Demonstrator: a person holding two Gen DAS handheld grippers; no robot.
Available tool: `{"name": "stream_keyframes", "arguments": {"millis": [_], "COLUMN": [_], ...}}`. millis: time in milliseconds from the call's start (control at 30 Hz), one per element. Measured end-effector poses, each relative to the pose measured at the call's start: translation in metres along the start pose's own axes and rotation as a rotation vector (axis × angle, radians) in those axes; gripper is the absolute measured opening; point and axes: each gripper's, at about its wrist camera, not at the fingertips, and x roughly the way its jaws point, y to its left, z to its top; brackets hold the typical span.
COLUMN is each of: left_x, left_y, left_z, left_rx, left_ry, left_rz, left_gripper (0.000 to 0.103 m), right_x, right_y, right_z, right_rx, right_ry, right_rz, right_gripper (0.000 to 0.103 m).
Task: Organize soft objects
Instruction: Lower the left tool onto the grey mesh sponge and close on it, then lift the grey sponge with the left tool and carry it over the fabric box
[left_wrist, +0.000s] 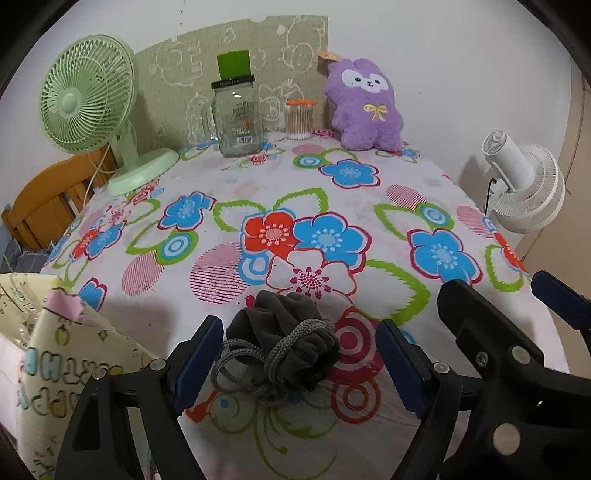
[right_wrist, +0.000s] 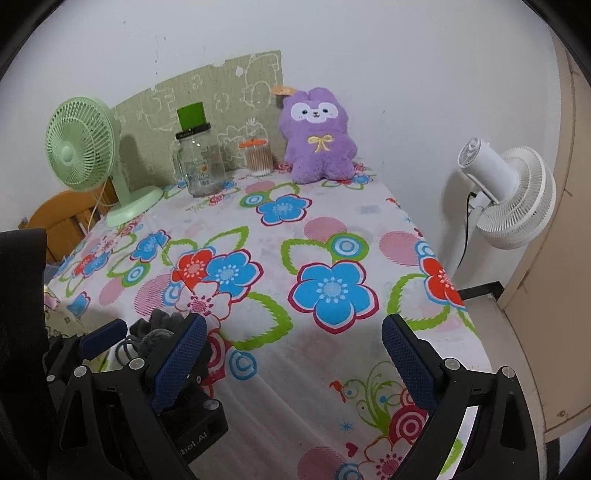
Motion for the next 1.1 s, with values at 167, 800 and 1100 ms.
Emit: {"name": "stream_keyframes", "arguments": {"millis": [167, 800, 1100], "left_x": [0.015, 0.014, -0.011], "left_y": [0.002, -0.006, -0.005], "left_z": [-0.002, -0.004, -0.009], "left_rx": [-0.007, 0.017, 0.026], "left_ry": [0.036, 0.053, 0.022], "left_rz": [-0.003, -0.032, -0.02], "left_gripper": [0.086, 0.055, 0.051], "right_x": [0.012, 0.02, 0.001], "right_y": [0.001, 0.0, 0.003], "right_z": [-0.003, -0.003, -0.006], "right_rx": [-0.011, -0.006, -0.003], "right_ry": [0.02, 0.055, 0.067], "right_rz": [-0.01, 0.003, 0.03], "right_gripper": [0.097, 0.098, 0.097]}}
